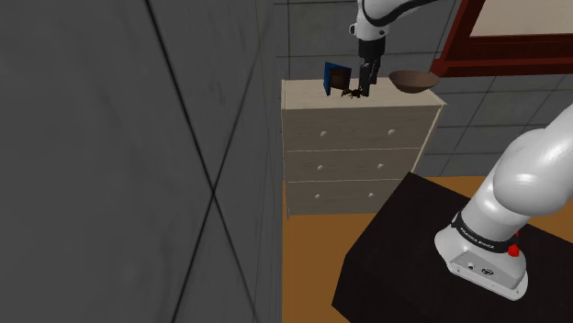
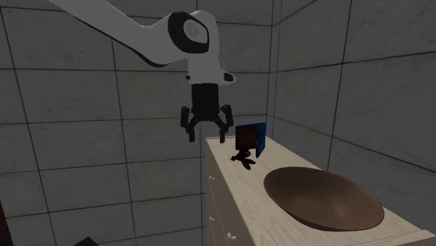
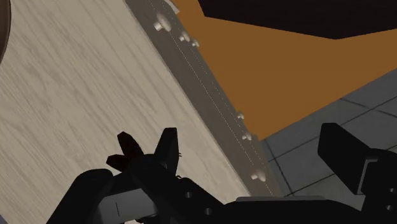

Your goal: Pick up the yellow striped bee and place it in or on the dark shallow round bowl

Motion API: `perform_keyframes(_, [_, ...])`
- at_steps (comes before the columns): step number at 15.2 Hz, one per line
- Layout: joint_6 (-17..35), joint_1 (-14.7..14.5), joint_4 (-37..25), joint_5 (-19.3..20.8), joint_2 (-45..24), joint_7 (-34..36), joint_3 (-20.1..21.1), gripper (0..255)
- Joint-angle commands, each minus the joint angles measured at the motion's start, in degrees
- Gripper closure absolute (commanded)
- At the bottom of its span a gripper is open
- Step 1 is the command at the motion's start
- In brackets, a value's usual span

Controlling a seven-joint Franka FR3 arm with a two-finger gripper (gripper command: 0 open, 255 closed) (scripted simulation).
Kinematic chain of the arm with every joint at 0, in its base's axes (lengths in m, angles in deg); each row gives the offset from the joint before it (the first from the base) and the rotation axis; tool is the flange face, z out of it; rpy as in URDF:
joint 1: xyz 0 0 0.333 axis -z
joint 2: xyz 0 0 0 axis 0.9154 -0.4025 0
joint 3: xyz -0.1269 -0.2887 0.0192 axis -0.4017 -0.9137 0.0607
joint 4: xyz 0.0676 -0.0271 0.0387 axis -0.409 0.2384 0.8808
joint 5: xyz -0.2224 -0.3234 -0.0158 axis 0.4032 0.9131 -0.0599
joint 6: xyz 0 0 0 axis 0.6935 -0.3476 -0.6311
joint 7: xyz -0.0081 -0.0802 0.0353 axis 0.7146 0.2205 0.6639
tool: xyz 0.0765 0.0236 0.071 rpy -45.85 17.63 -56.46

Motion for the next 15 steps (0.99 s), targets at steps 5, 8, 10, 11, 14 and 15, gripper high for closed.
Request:
perform_keyframes(5, [2.6,1.2,-11.2,-1.6,-12.6,-6.6,-2.8,0])
perform_keyframes(8, [2.8,2.0,-16.6,-2.7,-17.9,-9.2,-3.5,0])
perform_keyframes(10, [4.3,2.1,-15.2,-2.7,-18.0,-9.1,-3.5,0])
perform_keyframes(11, [5.1,2.1,-14.5,-2.7,-18.1,-9.1,-3.5,0])
perform_keyframes(14, [7.3,2.2,-12.6,-2.7,-18.4,-9.1,-3.6,0])
perform_keyframes(15, [8.5,2.3,-11.6,-2.7,-18.6,-9.1,-3.7,0])
